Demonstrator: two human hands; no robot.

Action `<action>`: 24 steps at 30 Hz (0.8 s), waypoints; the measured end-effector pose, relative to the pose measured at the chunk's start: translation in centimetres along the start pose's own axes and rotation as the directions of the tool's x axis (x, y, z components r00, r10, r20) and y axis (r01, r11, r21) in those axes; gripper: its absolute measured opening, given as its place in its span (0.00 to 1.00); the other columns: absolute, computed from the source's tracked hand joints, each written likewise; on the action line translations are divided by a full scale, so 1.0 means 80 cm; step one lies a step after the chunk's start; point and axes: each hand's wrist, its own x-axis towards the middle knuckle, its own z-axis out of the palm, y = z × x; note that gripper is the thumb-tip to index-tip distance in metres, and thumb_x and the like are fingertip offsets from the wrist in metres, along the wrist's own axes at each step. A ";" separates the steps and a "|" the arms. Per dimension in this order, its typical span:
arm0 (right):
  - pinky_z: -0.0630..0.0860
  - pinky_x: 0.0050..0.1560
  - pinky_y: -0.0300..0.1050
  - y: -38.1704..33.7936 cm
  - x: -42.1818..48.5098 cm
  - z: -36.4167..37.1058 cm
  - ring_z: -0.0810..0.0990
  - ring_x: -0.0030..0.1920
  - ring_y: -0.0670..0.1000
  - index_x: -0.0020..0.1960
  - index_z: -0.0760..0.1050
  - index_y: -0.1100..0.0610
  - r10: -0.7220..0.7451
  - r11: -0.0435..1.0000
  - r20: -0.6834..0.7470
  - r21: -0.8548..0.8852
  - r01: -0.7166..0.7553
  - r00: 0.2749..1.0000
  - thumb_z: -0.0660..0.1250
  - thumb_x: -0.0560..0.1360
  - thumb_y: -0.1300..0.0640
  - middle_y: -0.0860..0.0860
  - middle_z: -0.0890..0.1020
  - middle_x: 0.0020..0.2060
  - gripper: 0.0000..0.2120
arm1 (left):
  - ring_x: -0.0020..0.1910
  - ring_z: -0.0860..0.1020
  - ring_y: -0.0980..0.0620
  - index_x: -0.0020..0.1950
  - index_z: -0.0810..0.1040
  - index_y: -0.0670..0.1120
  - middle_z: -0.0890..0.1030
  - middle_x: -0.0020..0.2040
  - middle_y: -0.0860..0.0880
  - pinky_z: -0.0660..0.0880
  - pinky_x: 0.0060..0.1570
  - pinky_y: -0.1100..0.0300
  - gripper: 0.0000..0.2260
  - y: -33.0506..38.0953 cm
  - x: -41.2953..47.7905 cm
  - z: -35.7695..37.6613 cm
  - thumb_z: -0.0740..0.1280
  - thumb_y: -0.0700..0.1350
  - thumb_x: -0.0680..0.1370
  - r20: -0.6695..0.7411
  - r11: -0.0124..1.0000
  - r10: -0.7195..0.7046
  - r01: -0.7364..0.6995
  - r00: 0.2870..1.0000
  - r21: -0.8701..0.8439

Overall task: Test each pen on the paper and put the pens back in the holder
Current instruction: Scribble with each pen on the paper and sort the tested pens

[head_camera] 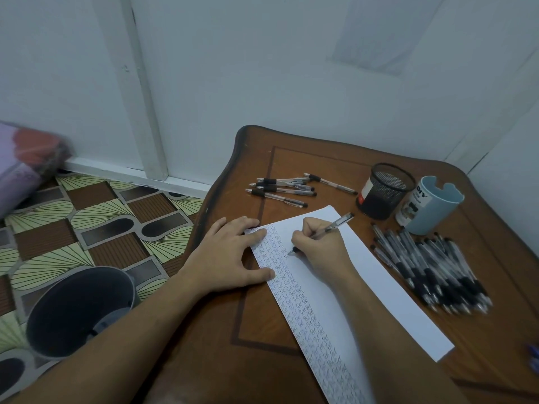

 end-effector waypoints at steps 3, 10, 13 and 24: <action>0.75 0.34 0.40 0.000 0.003 -0.004 0.76 0.29 0.42 0.34 0.69 0.62 0.051 0.994 -0.072 0.097 -0.044 0.996 0.66 0.77 0.64 0.49 0.73 0.26 0.14 | 0.76 0.50 0.56 0.76 0.59 0.59 0.55 0.78 0.58 0.37 0.72 0.54 0.47 -0.001 0.001 0.002 0.48 0.80 0.62 -0.005 1.000 0.015 -0.015 1.000 -0.003; 0.68 0.30 0.42 -0.013 0.005 -0.012 0.68 0.25 0.48 0.48 0.74 0.52 0.215 0.891 -0.086 0.424 -0.159 0.973 0.55 0.79 0.38 0.50 0.71 0.23 0.19 | 0.76 0.51 0.57 0.76 0.61 0.57 0.57 0.77 0.57 0.38 0.73 0.53 0.46 -0.005 -0.001 0.004 0.47 0.78 0.62 -0.033 0.999 0.039 -0.040 0.999 -0.017; 0.63 0.27 0.40 -0.013 0.008 -0.019 0.66 0.22 0.48 0.51 0.72 0.53 0.226 0.886 -0.105 0.436 -0.159 0.969 0.52 0.82 0.41 0.53 0.70 0.22 0.18 | 0.76 0.51 0.57 0.76 0.62 0.57 0.58 0.77 0.57 0.39 0.73 0.53 0.45 -0.005 -0.002 0.004 0.49 0.78 0.63 -0.048 0.998 0.048 -0.049 0.998 -0.025; 0.69 0.35 0.44 -0.035 0.009 -0.039 0.72 0.35 0.51 0.56 0.73 0.56 0.307 0.929 -0.039 0.230 -0.291 0.951 0.54 0.85 0.54 0.54 0.75 0.36 0.10 | 0.76 0.51 0.56 0.76 0.59 0.58 0.55 0.77 0.58 0.39 0.73 0.53 0.53 -0.004 0.000 0.002 0.41 0.83 0.57 -0.009 1.000 0.023 -0.023 1.000 0.017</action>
